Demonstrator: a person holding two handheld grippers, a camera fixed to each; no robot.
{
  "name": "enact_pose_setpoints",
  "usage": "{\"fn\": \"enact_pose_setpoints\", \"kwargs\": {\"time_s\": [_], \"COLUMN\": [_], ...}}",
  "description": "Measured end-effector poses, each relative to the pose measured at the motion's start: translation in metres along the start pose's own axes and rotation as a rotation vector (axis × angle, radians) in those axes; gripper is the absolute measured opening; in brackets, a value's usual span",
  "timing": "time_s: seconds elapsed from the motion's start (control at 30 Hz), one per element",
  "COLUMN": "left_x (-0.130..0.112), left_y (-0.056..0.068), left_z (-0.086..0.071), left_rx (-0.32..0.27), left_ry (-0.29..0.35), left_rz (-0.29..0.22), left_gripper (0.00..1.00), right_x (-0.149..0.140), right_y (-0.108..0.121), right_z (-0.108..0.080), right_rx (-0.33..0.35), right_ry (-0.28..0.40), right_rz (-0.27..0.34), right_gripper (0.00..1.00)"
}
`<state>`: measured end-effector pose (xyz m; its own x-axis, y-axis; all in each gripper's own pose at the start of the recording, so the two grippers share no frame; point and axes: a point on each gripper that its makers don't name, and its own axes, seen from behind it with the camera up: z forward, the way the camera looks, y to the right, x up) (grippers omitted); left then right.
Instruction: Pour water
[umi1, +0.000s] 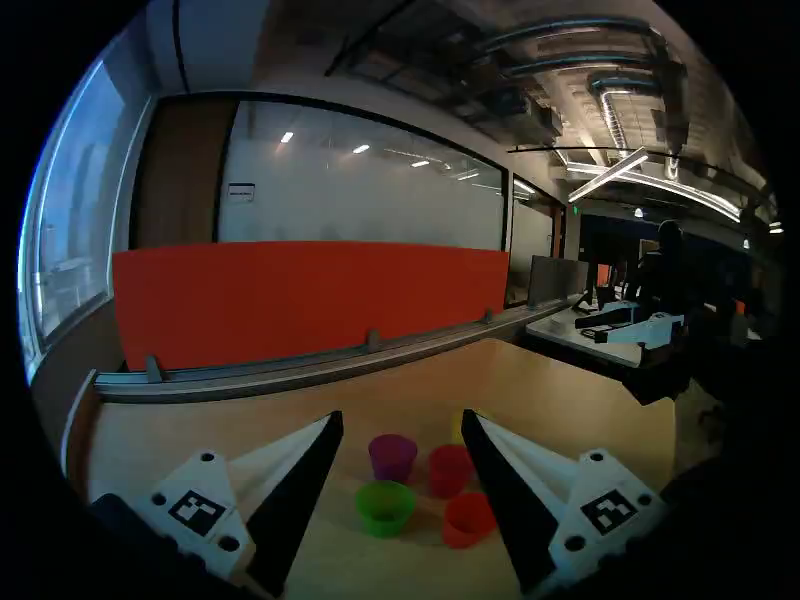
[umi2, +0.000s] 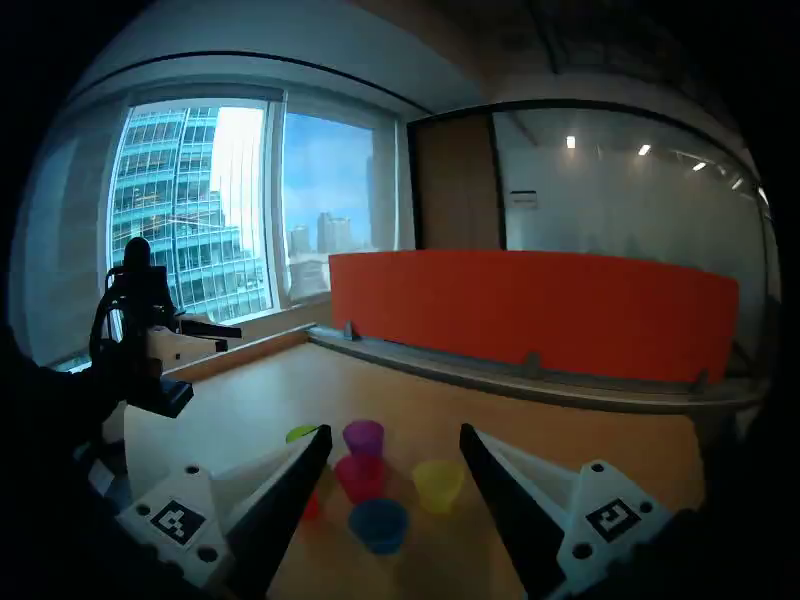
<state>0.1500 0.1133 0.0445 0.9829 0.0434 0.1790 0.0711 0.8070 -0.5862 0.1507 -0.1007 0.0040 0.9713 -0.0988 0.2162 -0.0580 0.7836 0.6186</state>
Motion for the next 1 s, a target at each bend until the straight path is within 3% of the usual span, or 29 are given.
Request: {"fn": "enact_pose_setpoints", "kwargs": {"time_s": [0.3,1.0], "left_x": [-0.019,-0.089], "left_y": [-0.005,-0.011], "left_z": [0.006,0.028], "left_rx": [-0.013,-0.023], "left_ry": [-0.03,-0.151], "left_rz": [0.008,0.033], "left_gripper": [0.87,0.88], "right_x": [-0.019,-0.085], "right_y": [-0.002,-0.002], "right_z": [0.007,0.028], "right_rx": [0.015,0.033], "right_ry": [-0.05,-0.143], "right_rz": [-0.018,-0.031], "right_gripper": [0.99,0.99]}}
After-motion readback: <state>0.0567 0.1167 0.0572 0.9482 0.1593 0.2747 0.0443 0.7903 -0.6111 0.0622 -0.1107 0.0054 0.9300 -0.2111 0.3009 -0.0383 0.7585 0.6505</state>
